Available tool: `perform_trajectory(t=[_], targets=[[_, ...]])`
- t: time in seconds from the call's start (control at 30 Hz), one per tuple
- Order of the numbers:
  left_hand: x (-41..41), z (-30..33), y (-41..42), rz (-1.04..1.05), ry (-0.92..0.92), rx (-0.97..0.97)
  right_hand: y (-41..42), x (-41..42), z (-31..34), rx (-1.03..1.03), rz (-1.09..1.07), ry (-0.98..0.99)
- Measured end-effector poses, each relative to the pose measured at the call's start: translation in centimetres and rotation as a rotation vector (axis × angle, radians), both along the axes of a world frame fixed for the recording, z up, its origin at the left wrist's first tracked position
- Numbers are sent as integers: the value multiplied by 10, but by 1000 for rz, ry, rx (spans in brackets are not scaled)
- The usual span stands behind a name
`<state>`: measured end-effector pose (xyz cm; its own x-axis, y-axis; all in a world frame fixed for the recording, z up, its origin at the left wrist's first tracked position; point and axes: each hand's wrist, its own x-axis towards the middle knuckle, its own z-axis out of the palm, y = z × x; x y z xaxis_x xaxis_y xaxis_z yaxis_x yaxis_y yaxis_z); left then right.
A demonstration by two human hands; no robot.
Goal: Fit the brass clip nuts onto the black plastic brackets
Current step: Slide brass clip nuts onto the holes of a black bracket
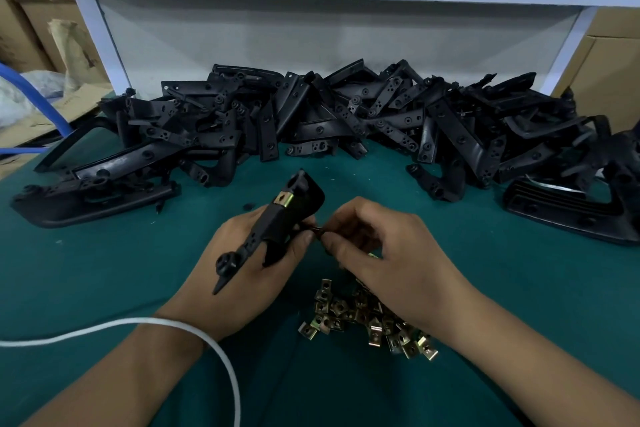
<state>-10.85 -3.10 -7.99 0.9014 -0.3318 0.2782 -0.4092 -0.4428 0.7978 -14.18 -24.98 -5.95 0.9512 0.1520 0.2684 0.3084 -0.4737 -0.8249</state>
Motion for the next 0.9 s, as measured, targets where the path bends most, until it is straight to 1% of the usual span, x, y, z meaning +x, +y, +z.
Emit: perform_trajectory(t=[0.03, 0.1, 0.23, 0.4, 0.5, 0.53, 0.63, 0.67, 0.73, 0.8, 0.87, 0.9], targets=[[1, 6, -5, 30, -57, 7, 0, 0, 0, 5, 2, 5], [3, 10, -7, 33, -112, 26, -1, 1, -1, -5, 10, 0], [-2, 15, -12, 12, -113, 20, 0, 1, -3, -33, 24, -12], [1, 5, -13, 36, 1, -39, -1, 3, -4, -56, 32, -71], [-3, -1, -11, 82, 235, -80, 0, 3, -6, -74, 35, -102], [-3, 0, -12, 71, 244, -112, 0, 3, -6, -76, 40, -101], [-1, 4, -11, 59, -28, -110, -1, 4, -4, -112, 57, -116], [-1, 6, -9, 41, -57, -107, -2, 5, -2, -145, 57, -141], [-1, 7, -7, 15, -31, -114, -1, 6, 0, -192, 55, -197], [-3, 8, -7, 11, 4, -145, 0, 5, 0, -163, 49, -207], [-5, 10, -11, 18, -10, -170, 1, 3, -3, -81, 31, -149], [-5, 11, -13, 25, -6, -197, 2, 3, -5, -6, 26, -89]])
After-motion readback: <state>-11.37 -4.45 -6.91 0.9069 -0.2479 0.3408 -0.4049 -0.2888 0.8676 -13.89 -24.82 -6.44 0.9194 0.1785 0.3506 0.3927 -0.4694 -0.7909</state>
